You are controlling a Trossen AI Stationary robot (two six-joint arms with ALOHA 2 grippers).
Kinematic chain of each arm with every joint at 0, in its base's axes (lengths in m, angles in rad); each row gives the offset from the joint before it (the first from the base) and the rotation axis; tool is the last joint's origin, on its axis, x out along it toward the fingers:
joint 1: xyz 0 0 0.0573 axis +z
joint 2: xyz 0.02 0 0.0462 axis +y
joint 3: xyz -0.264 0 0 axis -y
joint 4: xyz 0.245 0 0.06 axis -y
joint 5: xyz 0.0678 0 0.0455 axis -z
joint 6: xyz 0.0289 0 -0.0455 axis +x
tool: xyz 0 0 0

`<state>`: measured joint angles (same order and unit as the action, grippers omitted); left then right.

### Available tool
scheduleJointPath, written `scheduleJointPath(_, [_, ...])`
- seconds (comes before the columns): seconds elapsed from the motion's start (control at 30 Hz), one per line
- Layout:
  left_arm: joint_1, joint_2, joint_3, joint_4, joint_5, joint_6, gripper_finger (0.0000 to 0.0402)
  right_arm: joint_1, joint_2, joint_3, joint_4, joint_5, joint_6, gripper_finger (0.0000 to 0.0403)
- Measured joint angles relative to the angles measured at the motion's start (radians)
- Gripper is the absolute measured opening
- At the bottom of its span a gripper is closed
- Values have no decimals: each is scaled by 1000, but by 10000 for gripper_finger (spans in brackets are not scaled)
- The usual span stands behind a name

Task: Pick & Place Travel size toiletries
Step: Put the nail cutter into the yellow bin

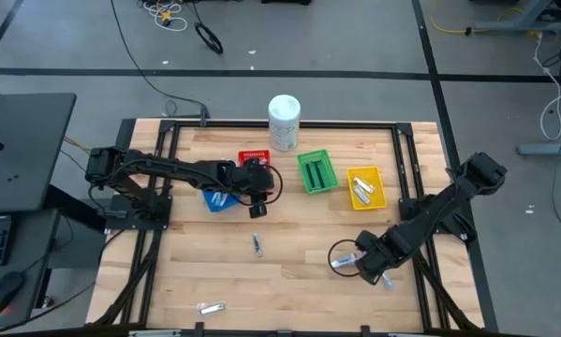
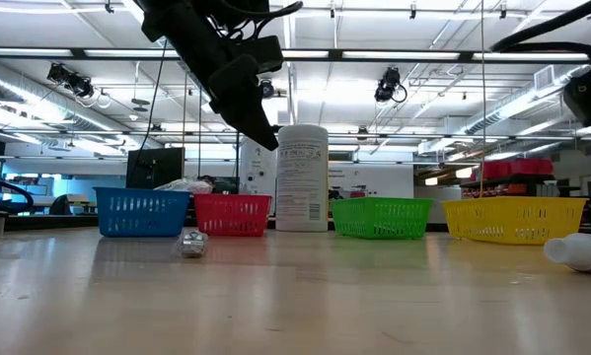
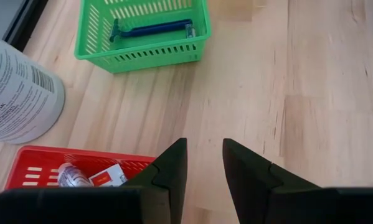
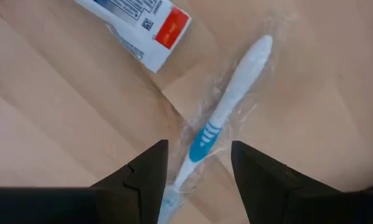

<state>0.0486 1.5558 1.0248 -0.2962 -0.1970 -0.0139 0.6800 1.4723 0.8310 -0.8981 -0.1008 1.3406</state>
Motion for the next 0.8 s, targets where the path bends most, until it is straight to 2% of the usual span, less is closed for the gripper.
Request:
scheduleJointPath(0.27, [0, 0, 0, 0, 0, 11, 112, 21, 0, 0, 20, 21, 100, 185])
scheduleJointPath(0.57, [-21, 0, 0, -61, 44, 12, 112, 23, 0, 0, 25, 27, 75, 185])
scheduleJointPath(0.7, [-56, 0, 0, -116, 93, 46, 112, 23, 0, 0, 39, 120, 20, 185])
scheduleJointPath(0.8, [-94, 0, -1, -162, 141, 133, 112, 20, 0, 0, 48, 172, -14, 185])
